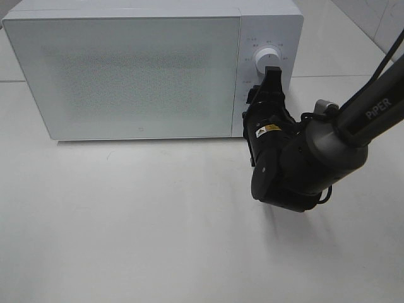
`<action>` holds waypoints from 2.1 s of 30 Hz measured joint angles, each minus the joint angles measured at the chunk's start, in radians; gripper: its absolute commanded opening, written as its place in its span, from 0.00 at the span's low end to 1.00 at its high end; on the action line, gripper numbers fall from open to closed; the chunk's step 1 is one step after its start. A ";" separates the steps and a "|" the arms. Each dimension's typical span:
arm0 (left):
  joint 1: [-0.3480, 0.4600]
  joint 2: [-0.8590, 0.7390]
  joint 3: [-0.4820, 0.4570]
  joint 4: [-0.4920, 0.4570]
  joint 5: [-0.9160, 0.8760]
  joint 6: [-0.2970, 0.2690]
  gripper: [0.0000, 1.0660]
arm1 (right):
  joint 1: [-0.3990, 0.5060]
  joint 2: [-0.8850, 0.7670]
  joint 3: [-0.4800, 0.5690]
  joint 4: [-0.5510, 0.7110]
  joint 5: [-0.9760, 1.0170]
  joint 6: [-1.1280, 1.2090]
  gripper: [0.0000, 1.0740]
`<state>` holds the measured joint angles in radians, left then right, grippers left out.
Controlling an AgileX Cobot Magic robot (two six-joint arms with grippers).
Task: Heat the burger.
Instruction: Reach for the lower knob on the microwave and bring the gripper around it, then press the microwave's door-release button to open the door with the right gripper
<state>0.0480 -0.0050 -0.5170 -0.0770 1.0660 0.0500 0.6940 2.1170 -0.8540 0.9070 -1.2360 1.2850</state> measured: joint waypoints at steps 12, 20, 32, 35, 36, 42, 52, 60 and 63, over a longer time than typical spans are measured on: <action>0.000 0.000 0.000 0.000 0.000 0.000 0.94 | 0.007 0.000 0.007 -0.063 0.022 -0.040 0.68; 0.000 0.000 0.000 0.000 0.000 0.000 0.94 | 0.007 -0.027 0.069 -0.069 0.021 -0.050 0.68; 0.000 0.000 0.000 0.000 0.000 0.000 0.94 | 0.007 -0.144 0.174 -0.152 0.021 -0.189 0.68; 0.000 0.000 0.000 0.000 0.000 0.000 0.94 | 0.007 -0.190 0.205 -0.154 0.043 -0.261 0.68; 0.000 0.000 0.000 0.000 0.000 0.000 0.94 | 0.007 -0.221 0.220 -0.157 0.078 -0.329 0.68; 0.000 0.000 0.000 0.000 0.000 0.000 0.94 | 0.007 -0.309 0.237 -0.173 0.229 -0.564 0.68; 0.000 0.000 0.000 0.000 0.000 0.000 0.94 | -0.048 -0.494 0.240 -0.195 0.695 -1.214 0.67; 0.000 0.000 0.000 0.000 0.000 0.000 0.94 | -0.121 -0.622 0.238 -0.365 1.030 -1.468 0.67; 0.000 0.000 0.000 0.000 0.000 0.000 0.94 | -0.130 -0.669 0.220 -0.496 1.176 -1.486 0.67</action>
<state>0.0480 -0.0050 -0.5170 -0.0770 1.0660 0.0500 0.5640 1.4480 -0.6340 0.4110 -0.0600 -0.2010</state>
